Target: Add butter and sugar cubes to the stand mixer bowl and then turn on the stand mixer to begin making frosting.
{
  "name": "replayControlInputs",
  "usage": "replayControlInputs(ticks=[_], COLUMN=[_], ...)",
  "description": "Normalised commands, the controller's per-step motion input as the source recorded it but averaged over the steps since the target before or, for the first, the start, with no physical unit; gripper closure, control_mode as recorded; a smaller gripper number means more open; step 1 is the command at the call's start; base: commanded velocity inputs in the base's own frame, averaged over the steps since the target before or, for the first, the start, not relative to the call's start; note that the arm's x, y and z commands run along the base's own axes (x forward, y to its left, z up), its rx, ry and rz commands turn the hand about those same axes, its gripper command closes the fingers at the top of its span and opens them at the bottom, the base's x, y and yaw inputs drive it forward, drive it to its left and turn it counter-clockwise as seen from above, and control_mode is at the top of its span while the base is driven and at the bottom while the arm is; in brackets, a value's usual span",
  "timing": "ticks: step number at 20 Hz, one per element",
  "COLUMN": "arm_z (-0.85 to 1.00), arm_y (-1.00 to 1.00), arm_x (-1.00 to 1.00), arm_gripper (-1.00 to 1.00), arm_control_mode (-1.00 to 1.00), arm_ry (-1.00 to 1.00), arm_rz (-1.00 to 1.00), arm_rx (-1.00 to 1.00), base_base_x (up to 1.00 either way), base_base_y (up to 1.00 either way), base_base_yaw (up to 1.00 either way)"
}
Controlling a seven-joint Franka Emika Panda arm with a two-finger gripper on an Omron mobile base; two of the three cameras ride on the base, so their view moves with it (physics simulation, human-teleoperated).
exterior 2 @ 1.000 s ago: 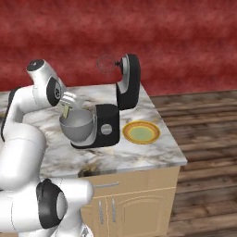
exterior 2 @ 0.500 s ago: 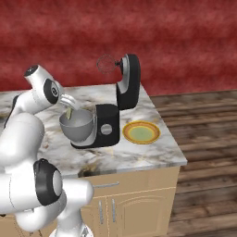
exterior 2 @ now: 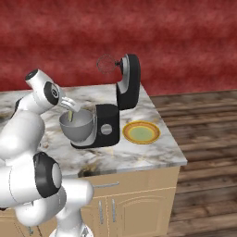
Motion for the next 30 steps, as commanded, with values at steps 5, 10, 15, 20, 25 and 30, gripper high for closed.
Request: replayControlInputs(ticks=[5,10,15,20,25,30], arm_z=[-0.24,-0.21,-0.13,-0.05,-0.19,-0.29], arm_y=[0.0,0.05,0.22,0.29,0.16,0.08], arm_x=[0.13,0.16,0.16,0.07,0.14,0.16], arm_gripper=[1.0,1.0,1.0,1.0,1.0,1.0], arm_control_mode=[-1.0,-1.0,-1.0,-1.0,-1.0,-1.0], arm_ry=[0.0,0.01,0.02,0.04,0.03,0.04], arm_rz=[-0.03,-0.04,-0.04,-0.07,-0.06,-0.04], arm_rx=[-0.03,-0.04,-0.04,-0.04,-0.04,-0.04], base_base_x=[0.0,0.0,0.0,0.0,0.0,0.0], base_base_y=[0.0,0.0,0.0,0.0,0.0,0.0], base_base_yaw=[0.0,0.0,0.0,0.0,0.0,0.0])
